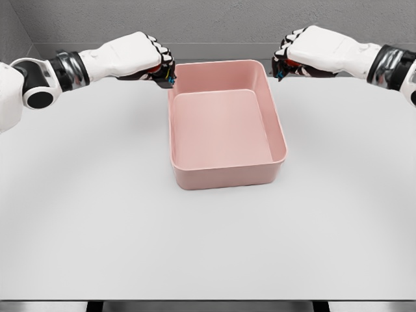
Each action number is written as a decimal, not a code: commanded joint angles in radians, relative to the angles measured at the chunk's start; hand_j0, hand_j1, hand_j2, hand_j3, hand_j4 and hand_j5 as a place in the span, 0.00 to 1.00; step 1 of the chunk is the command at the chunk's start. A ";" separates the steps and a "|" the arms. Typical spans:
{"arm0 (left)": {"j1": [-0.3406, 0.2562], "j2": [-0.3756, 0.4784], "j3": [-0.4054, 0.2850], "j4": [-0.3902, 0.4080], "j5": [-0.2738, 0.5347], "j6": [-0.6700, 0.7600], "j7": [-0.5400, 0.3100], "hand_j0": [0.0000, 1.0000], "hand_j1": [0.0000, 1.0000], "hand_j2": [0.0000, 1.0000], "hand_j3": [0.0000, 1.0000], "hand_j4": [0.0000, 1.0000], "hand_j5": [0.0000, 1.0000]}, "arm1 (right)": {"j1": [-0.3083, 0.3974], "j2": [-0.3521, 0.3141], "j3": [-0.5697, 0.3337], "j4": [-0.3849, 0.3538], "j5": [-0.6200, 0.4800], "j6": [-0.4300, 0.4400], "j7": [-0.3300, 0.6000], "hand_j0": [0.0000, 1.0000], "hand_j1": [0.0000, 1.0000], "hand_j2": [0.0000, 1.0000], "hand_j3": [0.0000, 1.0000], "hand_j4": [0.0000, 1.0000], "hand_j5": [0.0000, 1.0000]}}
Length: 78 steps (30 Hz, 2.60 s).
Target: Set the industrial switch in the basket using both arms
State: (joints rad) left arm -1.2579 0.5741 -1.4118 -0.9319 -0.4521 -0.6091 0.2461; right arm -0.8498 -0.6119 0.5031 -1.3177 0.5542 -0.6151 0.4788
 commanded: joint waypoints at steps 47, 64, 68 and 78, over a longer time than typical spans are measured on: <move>0.008 -0.069 0.019 -0.008 0.021 -0.002 0.001 0.40 0.40 0.40 0.40 0.40 0.40 | 0.114 -0.155 0.042 -0.132 -0.083 0.004 0.000 1.00 1.00 1.00 1.00 1.00 1.00; 0.046 -0.082 0.005 -0.016 0.027 -0.002 0.071 1.00 1.00 1.00 1.00 1.00 1.00 | 0.207 -0.213 -0.005 -0.132 -0.091 0.004 0.000 1.00 1.00 1.00 1.00 1.00 1.00; 0.057 -0.042 0.013 -0.030 0.049 -0.002 0.088 1.00 1.00 1.00 1.00 1.00 1.00 | 0.213 -0.213 -0.011 -0.130 -0.091 0.004 0.000 1.00 1.00 1.00 1.00 1.00 1.00; 0.140 0.158 0.007 -0.074 0.047 -0.002 0.119 1.00 1.00 1.00 1.00 1.00 1.00 | 0.222 -0.212 -0.015 -0.129 -0.092 0.004 0.000 1.00 1.00 1.00 1.00 1.00 1.00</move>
State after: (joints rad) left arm -1.1183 0.6971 -1.4074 -1.0041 -0.4114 -0.6090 0.3626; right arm -0.6274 -0.8231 0.4901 -1.4467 0.4675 -0.6133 0.4791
